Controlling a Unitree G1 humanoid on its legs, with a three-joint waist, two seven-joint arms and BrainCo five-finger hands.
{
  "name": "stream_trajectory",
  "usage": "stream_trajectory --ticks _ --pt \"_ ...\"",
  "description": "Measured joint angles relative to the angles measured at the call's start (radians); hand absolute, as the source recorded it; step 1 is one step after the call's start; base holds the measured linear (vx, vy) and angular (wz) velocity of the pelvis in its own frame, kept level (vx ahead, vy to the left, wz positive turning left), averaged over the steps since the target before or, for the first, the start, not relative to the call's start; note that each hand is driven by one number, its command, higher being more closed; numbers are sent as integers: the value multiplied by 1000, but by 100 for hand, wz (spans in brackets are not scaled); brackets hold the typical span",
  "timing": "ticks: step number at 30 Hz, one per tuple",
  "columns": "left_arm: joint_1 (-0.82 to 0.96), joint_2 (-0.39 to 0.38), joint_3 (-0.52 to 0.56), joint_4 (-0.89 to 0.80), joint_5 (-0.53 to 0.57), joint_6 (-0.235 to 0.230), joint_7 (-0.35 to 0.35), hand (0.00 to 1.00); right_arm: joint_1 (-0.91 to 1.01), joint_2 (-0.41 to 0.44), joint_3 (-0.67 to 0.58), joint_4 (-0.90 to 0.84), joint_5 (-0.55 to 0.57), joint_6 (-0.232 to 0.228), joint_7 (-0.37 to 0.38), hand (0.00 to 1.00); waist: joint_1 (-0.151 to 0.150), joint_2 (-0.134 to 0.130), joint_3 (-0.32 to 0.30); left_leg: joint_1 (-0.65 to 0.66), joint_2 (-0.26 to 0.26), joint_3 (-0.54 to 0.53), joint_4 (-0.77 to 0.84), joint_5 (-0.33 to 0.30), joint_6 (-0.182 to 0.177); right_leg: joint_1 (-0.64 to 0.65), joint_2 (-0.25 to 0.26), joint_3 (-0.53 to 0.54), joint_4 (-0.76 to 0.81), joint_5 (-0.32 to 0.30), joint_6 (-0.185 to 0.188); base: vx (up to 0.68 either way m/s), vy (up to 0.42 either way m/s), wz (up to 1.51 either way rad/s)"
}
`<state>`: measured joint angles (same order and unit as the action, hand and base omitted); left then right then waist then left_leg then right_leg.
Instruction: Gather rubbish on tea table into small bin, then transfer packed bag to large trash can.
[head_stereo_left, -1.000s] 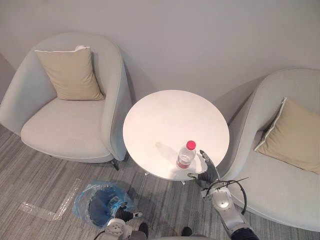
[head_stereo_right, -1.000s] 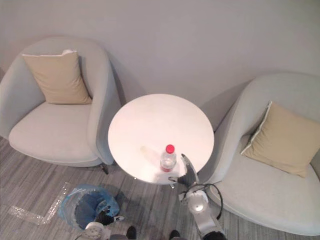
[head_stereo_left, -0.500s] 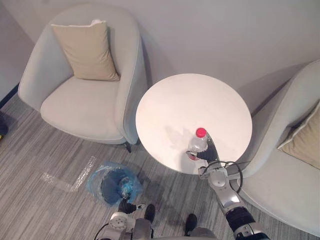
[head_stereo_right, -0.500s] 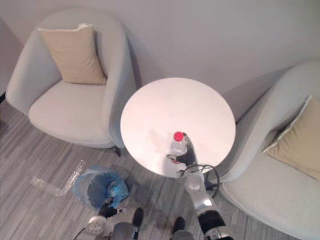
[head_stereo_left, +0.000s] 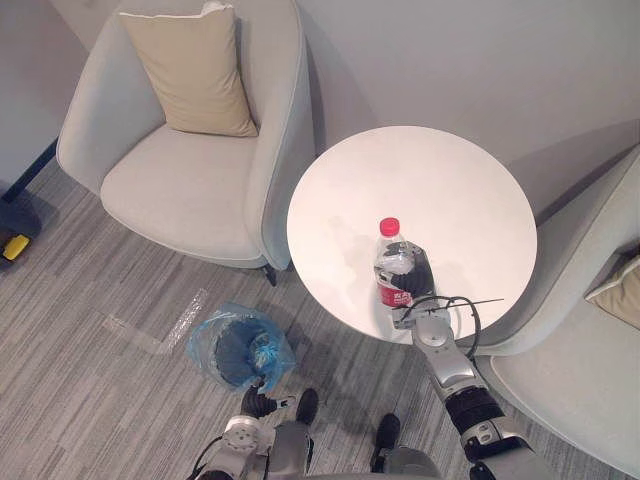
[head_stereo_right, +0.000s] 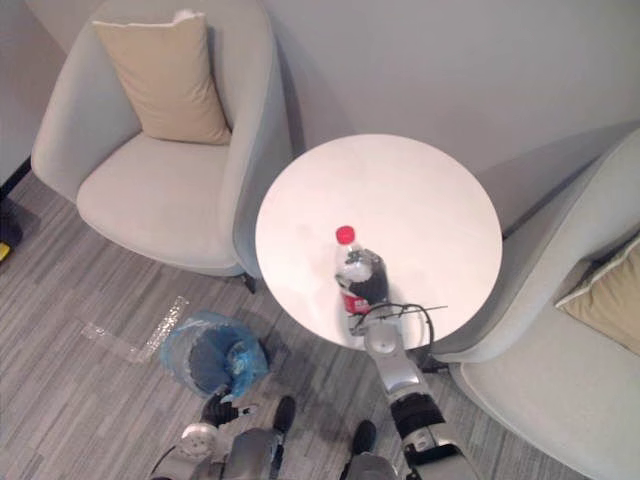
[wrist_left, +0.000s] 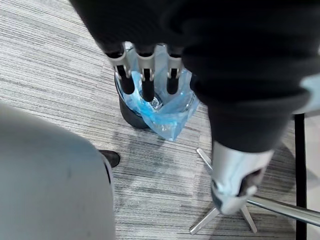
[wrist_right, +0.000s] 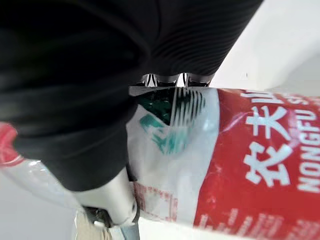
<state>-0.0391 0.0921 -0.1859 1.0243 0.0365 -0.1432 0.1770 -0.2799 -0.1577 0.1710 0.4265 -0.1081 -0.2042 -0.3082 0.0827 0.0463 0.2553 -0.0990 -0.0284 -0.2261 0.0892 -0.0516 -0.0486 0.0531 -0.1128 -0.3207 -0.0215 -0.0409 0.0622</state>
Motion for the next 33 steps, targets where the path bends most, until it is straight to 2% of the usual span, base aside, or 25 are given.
stream_trajectory --ticks 5,9,12,17,22,29,33 --pt "0 0 -1 2 8 4 -1 0 127 -2 31 -161 -1 -14 42 100 -2 -1 0 23 3 30 0 -1 0 1 -4 38 14 -1 1 -38 30 -19" --pt "0 2 -11 9 24 4 -3 0 221 -1 54 -268 -1 -25 75 100 -25 -3 -1 37 3 51 -4 -1 0 2 -7 67 17 -3 5 -63 29 -19" --pt "0 5 -32 10 33 5 -2 0 312 -5 78 -353 -8 -33 99 100 -29 -8 -5 63 7 65 -15 0 -1 14 -6 84 17 -2 6 -68 21 -15" --pt "1 17 -72 35 52 6 -2 0 395 -2 139 -419 -13 -44 123 100 -45 -39 -47 81 14 81 -28 3 -5 18 -1 103 15 0 8 -23 9 -10" --pt "0 19 -94 54 59 5 -1 0 446 -2 173 -480 -68 -47 131 100 -48 -53 -70 107 14 80 -37 5 -6 49 1 101 -6 3 9 0 2 0" --pt "-8 16 -150 78 61 3 17 0 486 -11 222 -546 -133 -65 97 100 -58 -50 -86 105 10 33 -35 13 -10 74 3 54 -20 5 6 -26 -6 19" --pt "-21 3 -161 80 63 0 16 0 485 -60 242 -603 -133 -67 81 100 -57 -35 -84 26 5 -43 -35 62 -21 33 0 -38 10 -5 -3 -41 -36 66"
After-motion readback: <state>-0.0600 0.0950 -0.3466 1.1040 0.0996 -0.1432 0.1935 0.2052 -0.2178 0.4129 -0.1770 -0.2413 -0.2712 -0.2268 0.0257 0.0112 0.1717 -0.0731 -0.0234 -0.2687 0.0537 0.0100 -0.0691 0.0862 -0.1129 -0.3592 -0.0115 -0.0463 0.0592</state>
